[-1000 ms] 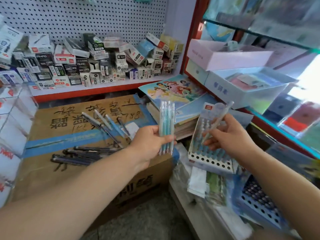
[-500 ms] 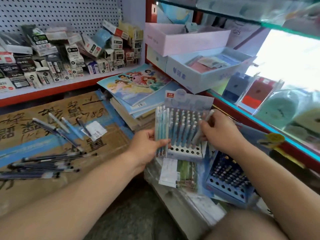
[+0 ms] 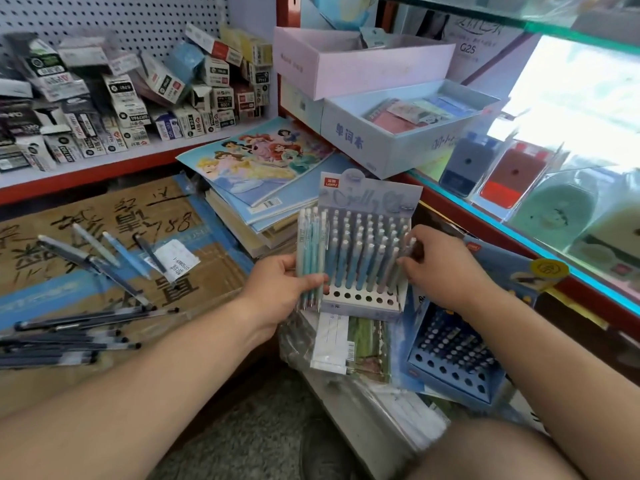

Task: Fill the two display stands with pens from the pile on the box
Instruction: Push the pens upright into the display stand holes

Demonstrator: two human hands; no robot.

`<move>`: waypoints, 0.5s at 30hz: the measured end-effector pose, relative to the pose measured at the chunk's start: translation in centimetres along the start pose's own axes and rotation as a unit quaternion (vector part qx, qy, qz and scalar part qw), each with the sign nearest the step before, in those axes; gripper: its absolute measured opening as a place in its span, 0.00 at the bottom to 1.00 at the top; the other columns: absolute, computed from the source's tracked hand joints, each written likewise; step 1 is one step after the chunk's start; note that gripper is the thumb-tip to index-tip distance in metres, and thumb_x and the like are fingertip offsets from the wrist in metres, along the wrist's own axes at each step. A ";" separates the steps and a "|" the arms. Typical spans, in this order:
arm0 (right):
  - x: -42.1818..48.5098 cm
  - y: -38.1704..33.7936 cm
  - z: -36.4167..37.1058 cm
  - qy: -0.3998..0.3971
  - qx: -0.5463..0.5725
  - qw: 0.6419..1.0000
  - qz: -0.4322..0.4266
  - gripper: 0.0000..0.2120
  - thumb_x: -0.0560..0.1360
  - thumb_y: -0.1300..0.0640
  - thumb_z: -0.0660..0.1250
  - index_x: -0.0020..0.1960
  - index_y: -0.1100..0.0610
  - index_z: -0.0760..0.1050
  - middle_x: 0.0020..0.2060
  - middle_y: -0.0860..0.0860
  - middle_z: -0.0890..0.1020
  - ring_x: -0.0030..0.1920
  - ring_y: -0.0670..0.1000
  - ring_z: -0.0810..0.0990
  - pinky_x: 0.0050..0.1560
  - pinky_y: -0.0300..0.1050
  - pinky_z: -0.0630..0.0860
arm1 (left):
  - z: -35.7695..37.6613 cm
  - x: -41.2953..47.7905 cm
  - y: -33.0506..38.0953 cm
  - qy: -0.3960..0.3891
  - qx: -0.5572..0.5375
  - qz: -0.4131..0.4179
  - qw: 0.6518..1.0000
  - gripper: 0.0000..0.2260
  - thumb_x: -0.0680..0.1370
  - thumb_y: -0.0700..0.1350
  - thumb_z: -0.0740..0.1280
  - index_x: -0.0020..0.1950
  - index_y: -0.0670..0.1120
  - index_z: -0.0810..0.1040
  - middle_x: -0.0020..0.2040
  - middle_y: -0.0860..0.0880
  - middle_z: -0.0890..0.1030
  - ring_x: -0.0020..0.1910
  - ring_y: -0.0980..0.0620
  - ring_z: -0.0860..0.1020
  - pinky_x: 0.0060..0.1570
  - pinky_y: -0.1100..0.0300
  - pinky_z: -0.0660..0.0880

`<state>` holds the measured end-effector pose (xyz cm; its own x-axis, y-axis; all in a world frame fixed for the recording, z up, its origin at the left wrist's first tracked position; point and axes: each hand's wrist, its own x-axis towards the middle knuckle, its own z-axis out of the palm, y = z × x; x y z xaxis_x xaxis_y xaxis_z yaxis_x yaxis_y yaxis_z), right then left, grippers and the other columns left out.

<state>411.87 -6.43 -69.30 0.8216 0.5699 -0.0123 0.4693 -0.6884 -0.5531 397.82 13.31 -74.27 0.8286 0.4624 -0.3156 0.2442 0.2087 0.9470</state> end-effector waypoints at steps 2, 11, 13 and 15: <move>0.1 0.0 0.2 -0.005 -0.020 1.000 0.002 0.09 0.80 0.57 0.68 0.58 0.48 0.74 0.48 0.45 0.80 0.46 0.45 0.78 0.42 0.40 0.73 | -0.1 0.1 0.0 -0.002 -0.001 -0.002 1.000 0.11 0.76 0.34 0.73 0.56 0.46 0.83 0.48 0.45 0.88 0.49 0.49 0.87 0.50 0.53 0.82; 0.3 -0.7 0.2 0.001 -0.064 0.998 -0.001 0.07 0.84 0.54 0.60 0.62 0.51 0.66 0.43 0.46 0.76 0.43 0.47 0.78 0.41 0.47 0.79 | 0.0 0.0 -0.1 -0.005 -0.013 -0.002 1.000 0.11 0.76 0.34 0.73 0.54 0.47 0.83 0.48 0.45 0.88 0.49 0.48 0.87 0.50 0.53 0.82; 0.2 -0.8 0.1 -0.013 -0.083 0.996 0.003 0.07 0.84 0.55 0.62 0.61 0.51 0.69 0.46 0.48 0.78 0.45 0.48 0.79 0.44 0.47 0.79 | 0.0 -0.1 -0.1 -0.004 -0.014 -0.001 1.000 0.11 0.76 0.33 0.73 0.53 0.47 0.83 0.48 0.45 0.88 0.48 0.48 0.87 0.49 0.53 0.82; 0.2 -0.8 0.0 -0.013 -0.096 0.995 0.008 0.05 0.82 0.57 0.64 0.58 0.52 0.73 0.49 0.50 0.80 0.47 0.50 0.78 0.46 0.46 0.76 | 0.0 -0.2 0.0 -0.003 -0.014 0.001 1.000 0.11 0.76 0.33 0.73 0.53 0.47 0.83 0.48 0.45 0.88 0.47 0.49 0.87 0.46 0.56 0.82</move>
<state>411.61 -5.77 -68.90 0.8218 0.5682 -0.0432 0.5113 -0.7688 -0.3840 397.63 13.18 -74.18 0.8320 0.4582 -0.3129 0.2278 0.2320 0.9457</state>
